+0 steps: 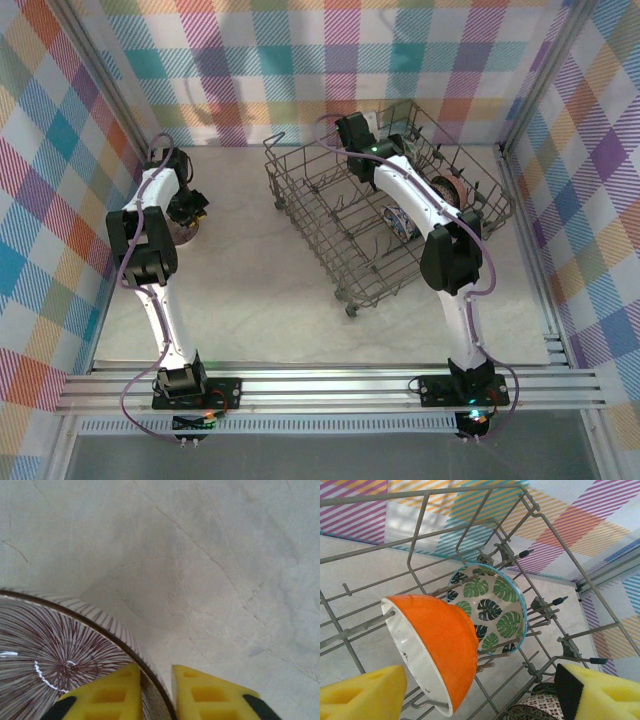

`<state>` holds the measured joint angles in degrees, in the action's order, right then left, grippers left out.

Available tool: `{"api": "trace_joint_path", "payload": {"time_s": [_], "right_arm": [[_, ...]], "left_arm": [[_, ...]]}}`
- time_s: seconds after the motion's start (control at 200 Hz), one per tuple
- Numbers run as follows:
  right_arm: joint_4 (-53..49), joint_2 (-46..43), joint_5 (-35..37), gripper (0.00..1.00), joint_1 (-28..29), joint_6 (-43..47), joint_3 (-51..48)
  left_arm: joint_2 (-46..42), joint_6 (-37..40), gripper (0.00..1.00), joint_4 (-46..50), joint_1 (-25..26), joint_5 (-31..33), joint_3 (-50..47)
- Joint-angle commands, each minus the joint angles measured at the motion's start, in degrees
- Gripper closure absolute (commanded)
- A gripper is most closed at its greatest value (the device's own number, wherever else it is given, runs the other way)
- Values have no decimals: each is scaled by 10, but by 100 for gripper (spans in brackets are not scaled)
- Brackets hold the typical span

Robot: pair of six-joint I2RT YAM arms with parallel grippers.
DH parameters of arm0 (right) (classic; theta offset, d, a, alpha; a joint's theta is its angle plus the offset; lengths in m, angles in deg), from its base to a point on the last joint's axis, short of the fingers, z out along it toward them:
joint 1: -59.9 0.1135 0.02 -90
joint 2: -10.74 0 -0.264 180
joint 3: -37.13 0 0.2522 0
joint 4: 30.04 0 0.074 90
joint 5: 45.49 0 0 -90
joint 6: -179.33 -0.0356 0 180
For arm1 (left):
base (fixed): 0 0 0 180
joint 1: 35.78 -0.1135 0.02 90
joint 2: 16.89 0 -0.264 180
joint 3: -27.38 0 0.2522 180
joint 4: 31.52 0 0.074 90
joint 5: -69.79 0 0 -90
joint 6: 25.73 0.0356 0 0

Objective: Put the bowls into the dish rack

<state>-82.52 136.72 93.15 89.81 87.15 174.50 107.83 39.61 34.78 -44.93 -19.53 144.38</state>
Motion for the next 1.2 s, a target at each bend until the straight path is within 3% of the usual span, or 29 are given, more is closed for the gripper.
{"api": "trace_joint_path", "payload": {"time_s": [0.0,0.45,0.73,0.965,1.195], "right_arm": [[-9,11,-4,22,-3,-9,26],[-18,7,-13,22,7,-19,58],[26,4,-53,22,31,31,102],[112,-32,-213,27,67,73,87],[214,-73,-379,32,96,67,33]], "left_arm": [[-11,-3,85,1,-5,-30,0],[-123,-56,96,-43,4,-87,1],[-232,-204,100,-200,36,-97,-19],[-261,-305,100,-321,103,-71,7],[-254,-340,100,-399,156,-17,34]]}}
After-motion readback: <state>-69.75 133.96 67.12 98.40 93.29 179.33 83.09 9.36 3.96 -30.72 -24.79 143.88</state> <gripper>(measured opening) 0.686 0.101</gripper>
